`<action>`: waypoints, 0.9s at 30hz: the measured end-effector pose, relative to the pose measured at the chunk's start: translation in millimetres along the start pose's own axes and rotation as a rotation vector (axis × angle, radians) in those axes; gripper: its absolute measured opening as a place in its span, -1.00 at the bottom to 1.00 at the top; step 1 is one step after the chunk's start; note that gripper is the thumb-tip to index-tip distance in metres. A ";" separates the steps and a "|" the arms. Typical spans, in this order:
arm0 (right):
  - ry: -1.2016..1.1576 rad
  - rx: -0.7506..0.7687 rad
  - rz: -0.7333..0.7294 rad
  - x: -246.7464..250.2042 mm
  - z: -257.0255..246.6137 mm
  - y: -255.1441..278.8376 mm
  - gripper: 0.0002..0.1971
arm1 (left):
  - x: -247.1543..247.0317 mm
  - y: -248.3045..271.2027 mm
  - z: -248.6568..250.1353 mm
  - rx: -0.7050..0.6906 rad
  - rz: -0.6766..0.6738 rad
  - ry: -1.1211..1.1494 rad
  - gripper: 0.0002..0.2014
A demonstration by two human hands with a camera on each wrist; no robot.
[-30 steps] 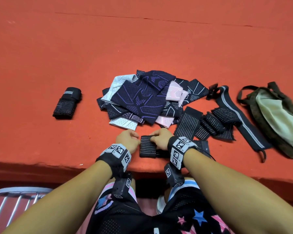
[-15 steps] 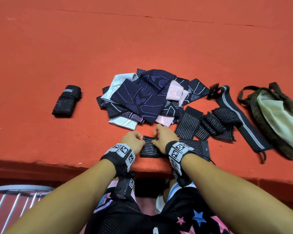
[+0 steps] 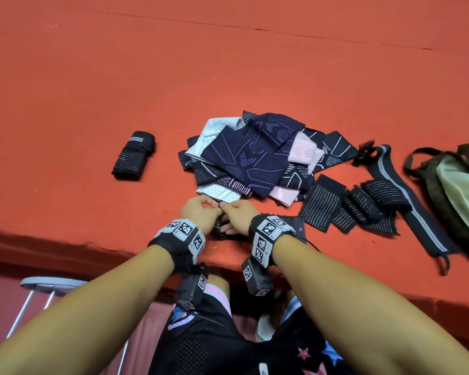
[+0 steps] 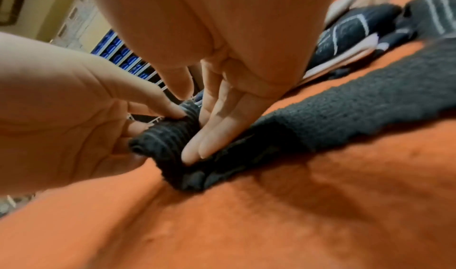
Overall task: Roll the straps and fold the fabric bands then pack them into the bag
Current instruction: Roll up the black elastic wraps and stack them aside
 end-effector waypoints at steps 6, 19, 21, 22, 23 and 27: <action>0.121 0.009 0.051 12.0 1.5 0.1 -0.67 | -5.4 4.0 -1.6 0.027 -0.096 0.151 -0.89; 0.599 0.077 0.212 50.7 30.0 -10.4 -0.79 | -28.0 5.4 -3.7 0.115 0.022 -0.028 -0.86; 0.600 0.081 0.222 48.6 34.6 -12.9 -0.77 | -30.5 4.1 -5.1 0.115 0.005 -0.055 -0.91; 0.600 0.089 0.223 48.0 35.4 -13.2 -0.73 | -31.1 2.8 -6.1 0.113 -0.016 -0.067 -0.89; 0.602 0.093 0.222 48.6 35.2 -12.6 -0.70 | -32.0 0.9 -6.8 0.109 -0.043 -0.082 -0.86; 0.592 0.067 0.235 53.4 36.3 -10.1 -0.65 | -33.1 -3.3 -2.2 0.055 -0.108 -0.162 -0.81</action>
Point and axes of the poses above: each hand's wrist, its own y-axis away from the middle knuckle, its own x-axis out of the back of the hand, z = x × y, the point moved 1 cm from there along -y, towards the middle knuckle, and after that the axes turned 6 degrees about -x, right-handed, at the moved point
